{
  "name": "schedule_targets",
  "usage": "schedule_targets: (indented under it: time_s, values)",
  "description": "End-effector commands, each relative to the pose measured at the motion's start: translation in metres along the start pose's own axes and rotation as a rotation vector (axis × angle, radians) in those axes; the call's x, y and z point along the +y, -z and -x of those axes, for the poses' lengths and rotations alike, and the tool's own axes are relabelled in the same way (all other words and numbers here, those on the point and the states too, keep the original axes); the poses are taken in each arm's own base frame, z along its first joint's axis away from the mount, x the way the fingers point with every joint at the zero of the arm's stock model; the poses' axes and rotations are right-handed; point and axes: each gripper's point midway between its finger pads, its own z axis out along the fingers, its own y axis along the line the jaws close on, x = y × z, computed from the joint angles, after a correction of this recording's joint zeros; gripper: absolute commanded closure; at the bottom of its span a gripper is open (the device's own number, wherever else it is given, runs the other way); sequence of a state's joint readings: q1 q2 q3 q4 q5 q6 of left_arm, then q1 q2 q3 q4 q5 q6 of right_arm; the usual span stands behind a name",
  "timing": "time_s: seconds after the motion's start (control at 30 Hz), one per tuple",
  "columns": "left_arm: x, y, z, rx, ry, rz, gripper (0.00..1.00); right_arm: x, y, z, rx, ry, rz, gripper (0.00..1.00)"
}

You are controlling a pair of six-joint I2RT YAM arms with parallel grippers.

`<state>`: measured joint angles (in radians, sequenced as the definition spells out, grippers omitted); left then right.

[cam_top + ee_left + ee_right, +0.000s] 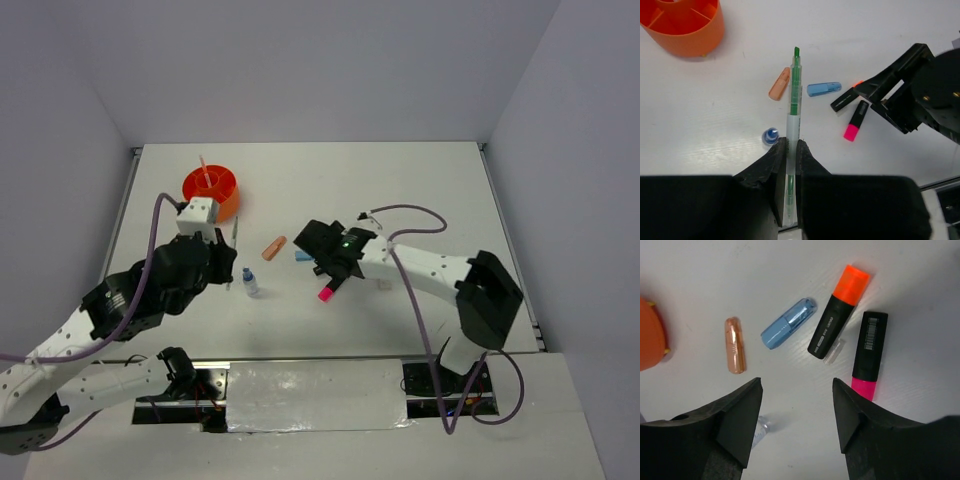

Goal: Sort the stationery into containers
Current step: Pick up the pen from the center of the board, then pick up the pen cap from the center of the board.

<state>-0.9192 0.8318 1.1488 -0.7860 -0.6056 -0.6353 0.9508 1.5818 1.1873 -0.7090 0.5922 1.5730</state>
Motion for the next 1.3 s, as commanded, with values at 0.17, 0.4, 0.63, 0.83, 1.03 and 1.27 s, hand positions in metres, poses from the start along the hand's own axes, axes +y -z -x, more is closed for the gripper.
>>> schedule_targets:
  time_s: [0.17,0.4,0.63,0.83,1.03,1.27]
  values:
    - [0.019,0.003,-0.019,-0.062,-0.066,-0.037,1.00,-0.016,-0.025,-0.030,-0.035,-0.052,-0.222,0.47]
    - [0.030,0.004,-0.030,-0.045,-0.063,-0.006,1.00,-0.024,-0.038,-0.037,-0.051,-0.063,-0.270,0.59]
    - [0.033,0.005,-0.032,-0.042,-0.057,0.006,1.00,-0.029,-0.045,-0.039,-0.065,-0.059,-0.301,0.64]
    - [0.033,0.005,-0.032,-0.041,-0.055,0.001,1.00,-0.029,-0.055,-0.039,-0.068,-0.058,-0.306,0.64]
    - [0.032,0.007,-0.031,-0.049,-0.051,-0.014,1.00,-0.030,-0.067,-0.037,-0.067,-0.046,-0.320,0.64]
    - [0.030,0.006,-0.033,-0.043,-0.055,-0.023,1.00,-0.033,-0.080,-0.040,-0.054,-0.036,-0.330,0.64]
